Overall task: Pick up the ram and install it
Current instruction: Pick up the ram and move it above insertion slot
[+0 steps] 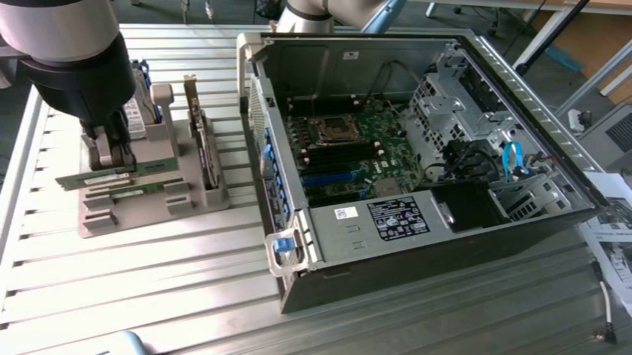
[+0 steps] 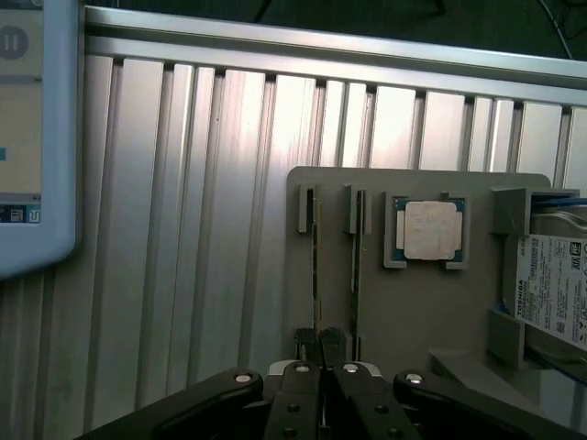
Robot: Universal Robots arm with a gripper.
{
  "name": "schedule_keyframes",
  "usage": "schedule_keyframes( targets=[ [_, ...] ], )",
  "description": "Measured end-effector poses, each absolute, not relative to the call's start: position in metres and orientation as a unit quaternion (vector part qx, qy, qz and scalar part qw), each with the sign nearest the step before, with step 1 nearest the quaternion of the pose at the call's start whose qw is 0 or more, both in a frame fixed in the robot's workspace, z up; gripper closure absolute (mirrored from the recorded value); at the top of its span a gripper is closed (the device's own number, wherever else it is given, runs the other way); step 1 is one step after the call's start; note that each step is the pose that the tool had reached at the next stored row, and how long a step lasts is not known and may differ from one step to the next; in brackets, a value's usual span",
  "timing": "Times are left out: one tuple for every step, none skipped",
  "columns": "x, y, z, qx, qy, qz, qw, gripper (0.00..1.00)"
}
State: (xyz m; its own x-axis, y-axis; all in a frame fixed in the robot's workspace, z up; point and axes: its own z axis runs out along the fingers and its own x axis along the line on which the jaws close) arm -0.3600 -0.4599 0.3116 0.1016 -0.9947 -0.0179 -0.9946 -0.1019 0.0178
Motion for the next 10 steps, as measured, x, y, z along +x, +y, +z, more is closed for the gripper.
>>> schedule_keyframes(
  targets=[
    [-0.360,-0.460,0.314,0.742,-0.670,-0.013,0.001,0.88],
    [-0.360,-0.460,0.315,0.742,-0.670,-0.013,0.001,0.88],
    [-0.360,-0.460,0.317,0.742,-0.670,-0.013,0.001,0.88],
    [-0.360,-0.460,0.319,0.742,-0.670,-0.013,0.001,0.88],
    [-0.360,-0.460,0.321,0.742,-0.670,-0.013,0.001,0.88],
    [-0.360,-0.460,0.323,0.742,-0.670,-0.013,0.001,0.88],
    [-0.360,-0.460,0.325,0.742,-0.670,-0.013,0.001,0.88],
    [-0.360,-0.460,0.326,0.742,-0.670,-0.013,0.001,0.88],
    [-0.360,-0.460,0.329,0.742,-0.670,-0.013,0.001,0.88],
    [-0.360,-0.460,0.331,0.742,-0.670,-0.013,0.001,0.88]
  ],
)
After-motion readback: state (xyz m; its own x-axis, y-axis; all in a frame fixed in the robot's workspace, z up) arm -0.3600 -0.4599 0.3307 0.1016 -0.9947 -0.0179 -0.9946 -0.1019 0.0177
